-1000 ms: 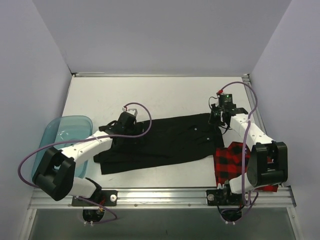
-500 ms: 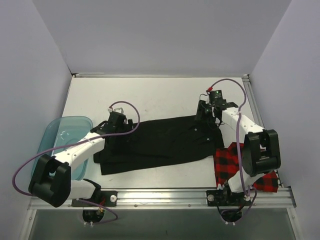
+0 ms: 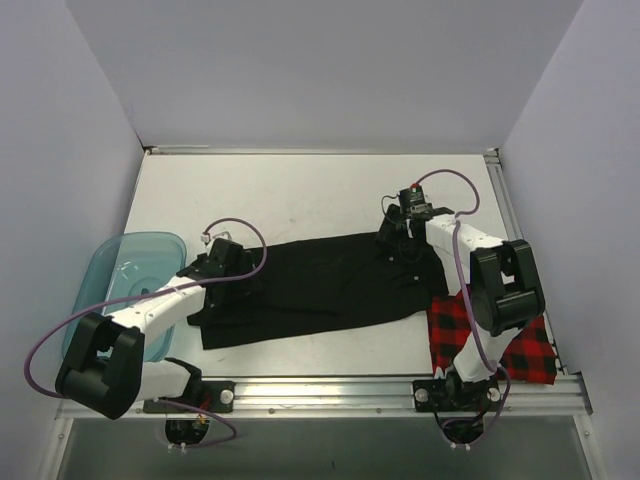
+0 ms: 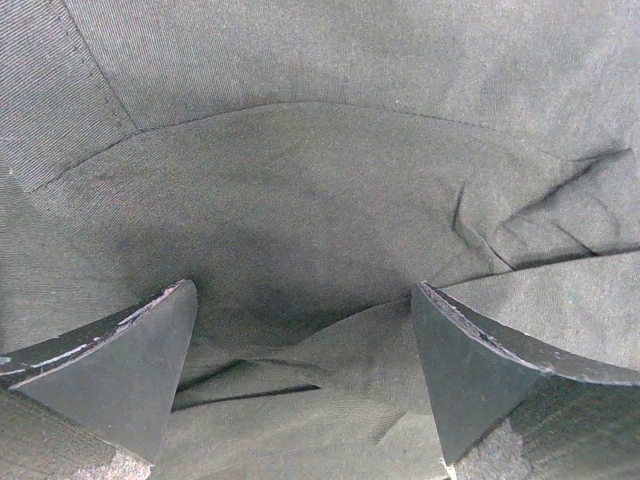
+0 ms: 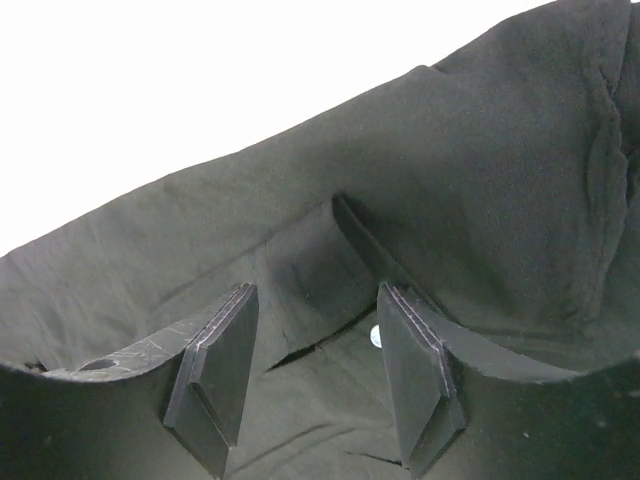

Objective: Fold and stack the long sleeve shirts
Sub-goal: Fold the shirt

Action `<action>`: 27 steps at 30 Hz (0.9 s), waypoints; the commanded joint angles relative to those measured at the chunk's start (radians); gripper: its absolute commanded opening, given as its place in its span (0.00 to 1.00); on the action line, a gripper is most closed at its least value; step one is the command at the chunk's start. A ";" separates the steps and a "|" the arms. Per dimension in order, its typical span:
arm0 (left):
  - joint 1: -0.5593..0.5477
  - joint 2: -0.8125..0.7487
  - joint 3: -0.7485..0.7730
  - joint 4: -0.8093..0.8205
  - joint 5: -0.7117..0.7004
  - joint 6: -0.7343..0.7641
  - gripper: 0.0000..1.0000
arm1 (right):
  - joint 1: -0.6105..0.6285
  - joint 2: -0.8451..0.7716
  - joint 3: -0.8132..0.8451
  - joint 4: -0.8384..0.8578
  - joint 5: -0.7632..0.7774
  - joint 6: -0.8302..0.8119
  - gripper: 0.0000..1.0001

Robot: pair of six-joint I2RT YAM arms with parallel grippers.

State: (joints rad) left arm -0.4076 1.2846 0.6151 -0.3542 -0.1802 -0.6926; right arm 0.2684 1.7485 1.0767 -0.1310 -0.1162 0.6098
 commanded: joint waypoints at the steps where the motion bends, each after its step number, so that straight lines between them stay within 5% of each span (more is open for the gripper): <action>1: 0.010 -0.015 -0.015 0.069 -0.013 -0.038 0.97 | 0.003 0.008 -0.009 0.034 0.030 0.064 0.51; 19: 0.016 -0.008 -0.052 0.100 0.002 -0.056 0.97 | 0.018 0.026 -0.018 0.024 0.058 0.103 0.44; 27: 0.018 -0.010 -0.066 0.098 -0.004 -0.061 0.97 | 0.015 0.005 -0.014 0.018 0.087 0.087 0.03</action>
State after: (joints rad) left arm -0.3973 1.2778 0.5777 -0.2764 -0.1871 -0.7300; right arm 0.2825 1.7657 1.0538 -0.0971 -0.0734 0.7033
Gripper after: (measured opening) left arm 0.974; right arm 0.062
